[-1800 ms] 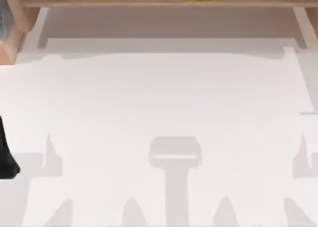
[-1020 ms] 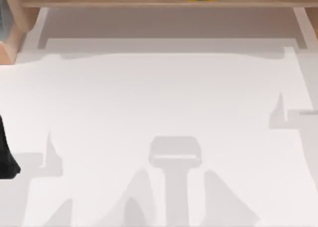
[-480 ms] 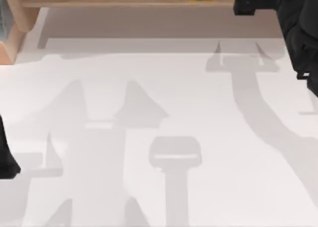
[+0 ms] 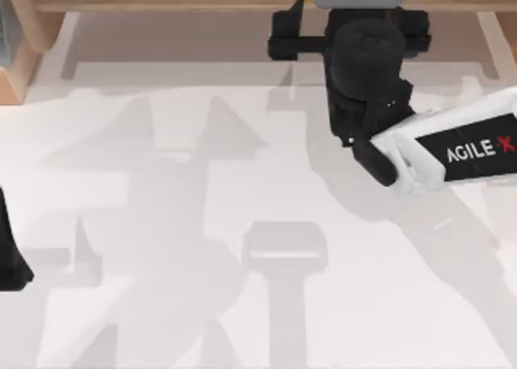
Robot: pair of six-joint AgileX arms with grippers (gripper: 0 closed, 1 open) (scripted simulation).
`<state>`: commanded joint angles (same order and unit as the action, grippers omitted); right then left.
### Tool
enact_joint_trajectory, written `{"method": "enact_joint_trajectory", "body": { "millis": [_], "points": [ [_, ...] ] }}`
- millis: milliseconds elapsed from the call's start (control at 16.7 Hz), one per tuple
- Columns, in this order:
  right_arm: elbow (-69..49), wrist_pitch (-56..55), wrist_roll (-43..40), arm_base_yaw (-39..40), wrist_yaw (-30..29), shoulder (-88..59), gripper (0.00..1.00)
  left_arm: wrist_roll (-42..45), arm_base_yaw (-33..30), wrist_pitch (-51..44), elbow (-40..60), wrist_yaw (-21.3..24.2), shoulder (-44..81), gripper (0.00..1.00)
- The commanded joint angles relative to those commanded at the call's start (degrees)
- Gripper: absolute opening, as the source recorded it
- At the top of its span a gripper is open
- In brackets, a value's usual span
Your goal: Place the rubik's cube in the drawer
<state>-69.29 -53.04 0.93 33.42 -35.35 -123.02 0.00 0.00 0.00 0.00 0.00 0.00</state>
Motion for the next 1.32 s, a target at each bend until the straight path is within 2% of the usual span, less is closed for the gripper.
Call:
{"method": "enact_joint_trajectory", "body": {
  "millis": [540,1020,1320],
  "points": [
    [-1.9,-0.5,0.0,0.2,-0.2,-2.3,1.00,0.0,0.0,0.0,0.0,0.0,0.0,1.00],
    [-16.4,6.0,-0.3,-3.5,3.5,-9.8,1.00,0.0,0.0,0.0,0.0,0.0,0.0,1.00],
    [-17.3,6.1,-0.2,-3.5,3.4,-10.9,1.00,0.0,0.0,0.0,0.0,0.0,0.0,1.00]
  ]
}}
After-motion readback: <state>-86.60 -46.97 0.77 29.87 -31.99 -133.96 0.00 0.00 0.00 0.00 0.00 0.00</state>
